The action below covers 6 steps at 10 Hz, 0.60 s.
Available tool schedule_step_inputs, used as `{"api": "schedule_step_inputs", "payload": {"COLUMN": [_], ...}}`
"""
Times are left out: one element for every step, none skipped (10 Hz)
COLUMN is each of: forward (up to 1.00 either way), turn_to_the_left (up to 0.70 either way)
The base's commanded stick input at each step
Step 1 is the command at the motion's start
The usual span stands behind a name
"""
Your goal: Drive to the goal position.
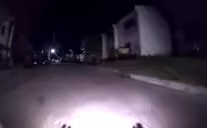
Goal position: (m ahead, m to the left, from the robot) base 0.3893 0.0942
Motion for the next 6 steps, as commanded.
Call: {"api": "schedule_step_inputs", "payload": {"forward": [0.60,0.60,0.60,0.60,0.60,0.60], "turn_to_the_left": [0.13,0.14,0.15,0.15,0.15,0.15]}}
